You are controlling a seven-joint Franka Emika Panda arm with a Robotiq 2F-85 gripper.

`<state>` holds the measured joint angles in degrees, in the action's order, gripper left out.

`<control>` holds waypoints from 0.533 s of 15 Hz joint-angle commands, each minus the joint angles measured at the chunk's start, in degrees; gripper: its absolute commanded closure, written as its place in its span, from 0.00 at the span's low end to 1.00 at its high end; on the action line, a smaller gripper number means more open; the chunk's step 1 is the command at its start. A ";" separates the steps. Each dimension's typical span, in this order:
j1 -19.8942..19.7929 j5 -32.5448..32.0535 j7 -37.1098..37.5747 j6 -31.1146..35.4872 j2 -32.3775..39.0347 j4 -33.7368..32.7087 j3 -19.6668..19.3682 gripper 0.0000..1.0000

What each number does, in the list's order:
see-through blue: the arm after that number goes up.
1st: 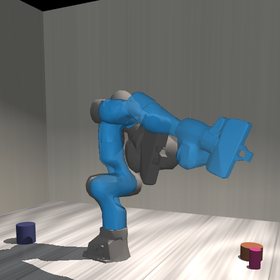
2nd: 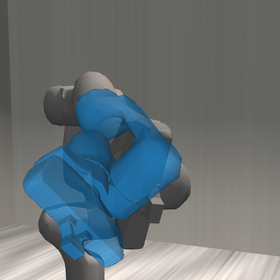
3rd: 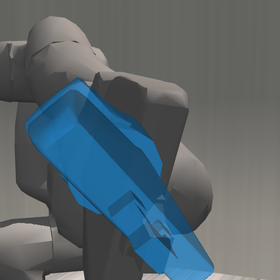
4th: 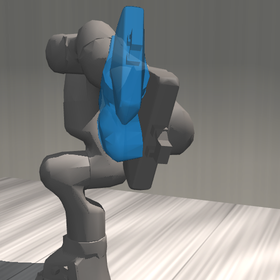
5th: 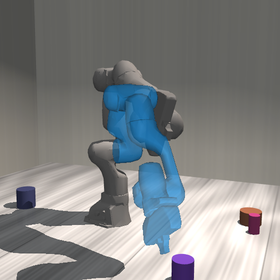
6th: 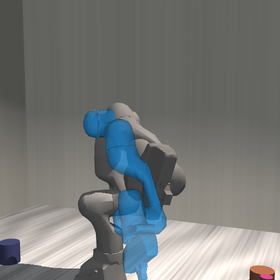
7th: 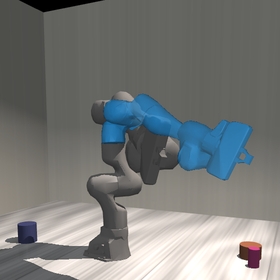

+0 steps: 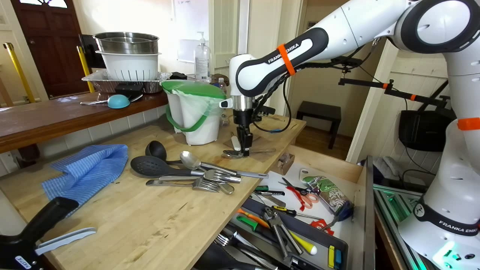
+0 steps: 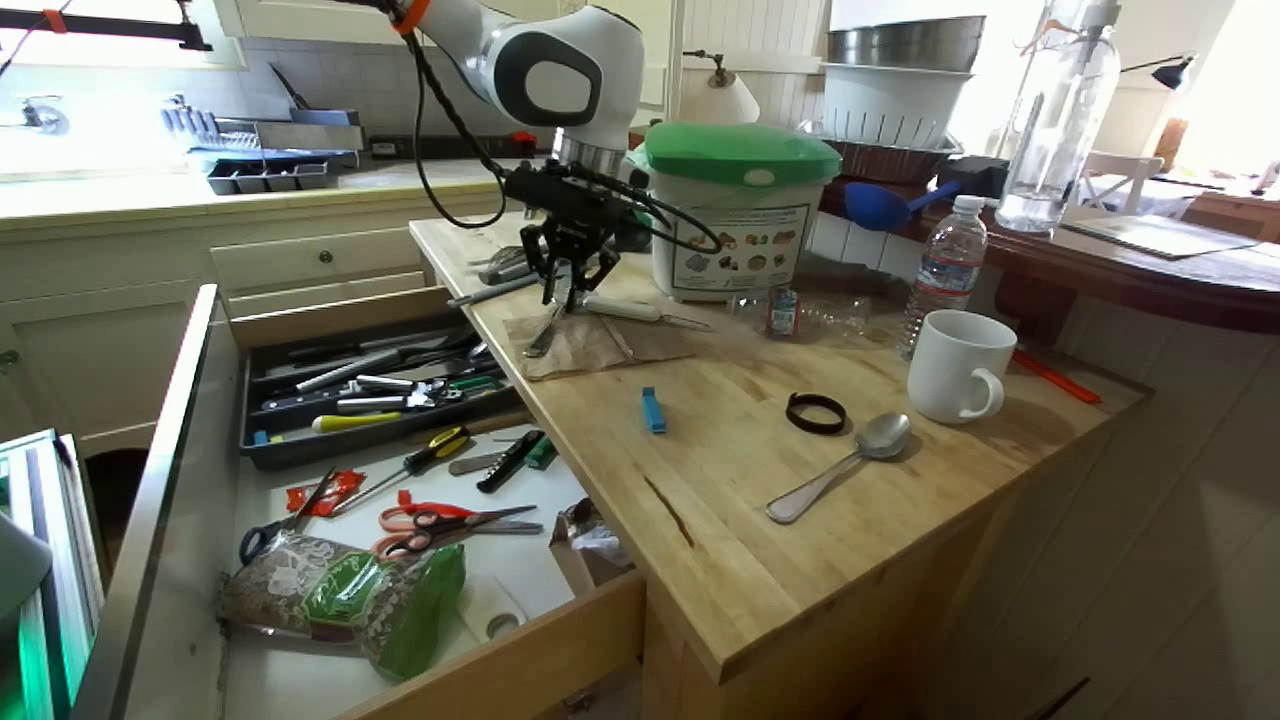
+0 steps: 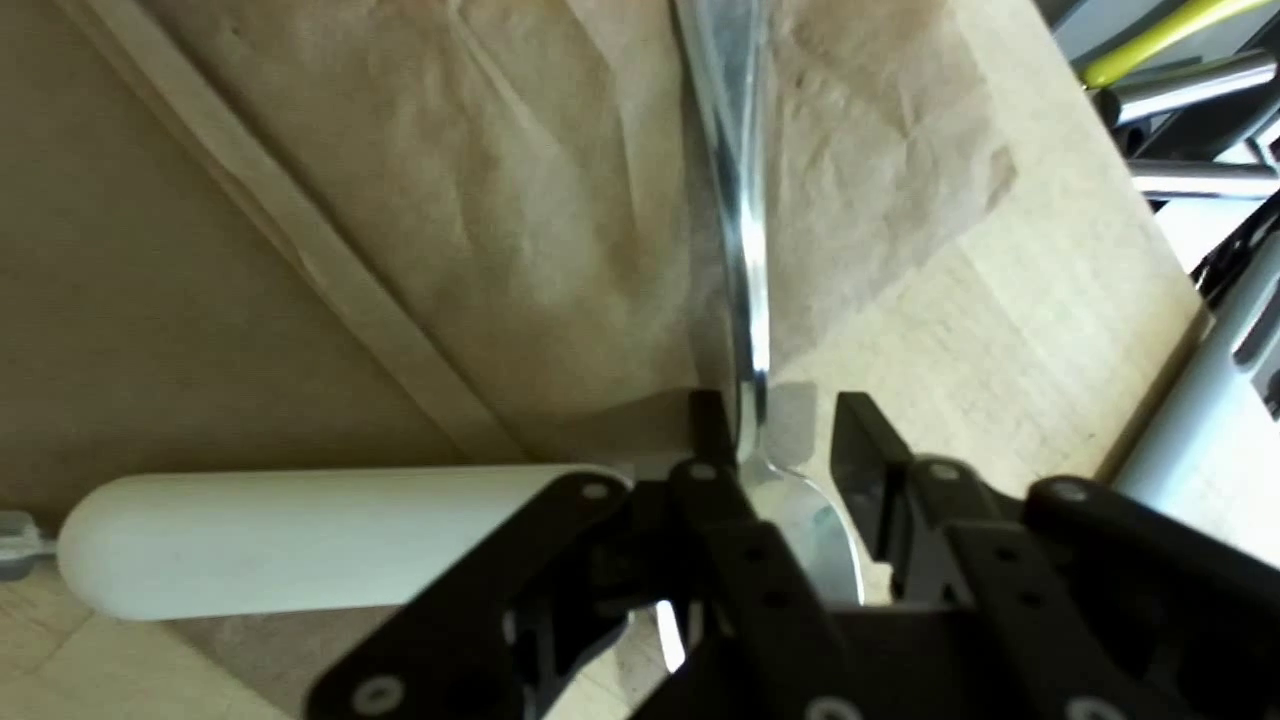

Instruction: Put the spoon in the the drawer

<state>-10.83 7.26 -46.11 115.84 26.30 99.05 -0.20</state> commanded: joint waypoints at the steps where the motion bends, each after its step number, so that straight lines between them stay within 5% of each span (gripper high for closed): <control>1: 0.10 -1.16 0.90 -0.66 0.00 0.22 0.02 0.82; 2: -0.03 -0.98 0.78 -0.75 0.04 0.23 0.03 0.94; 4: -0.14 -0.82 0.87 -0.86 -0.01 0.26 -0.01 1.00; 8: -0.75 0.04 -0.35 -1.32 -1.66 0.98 0.32 0.98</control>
<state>-11.06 7.26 -46.11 115.68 26.21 99.18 -0.25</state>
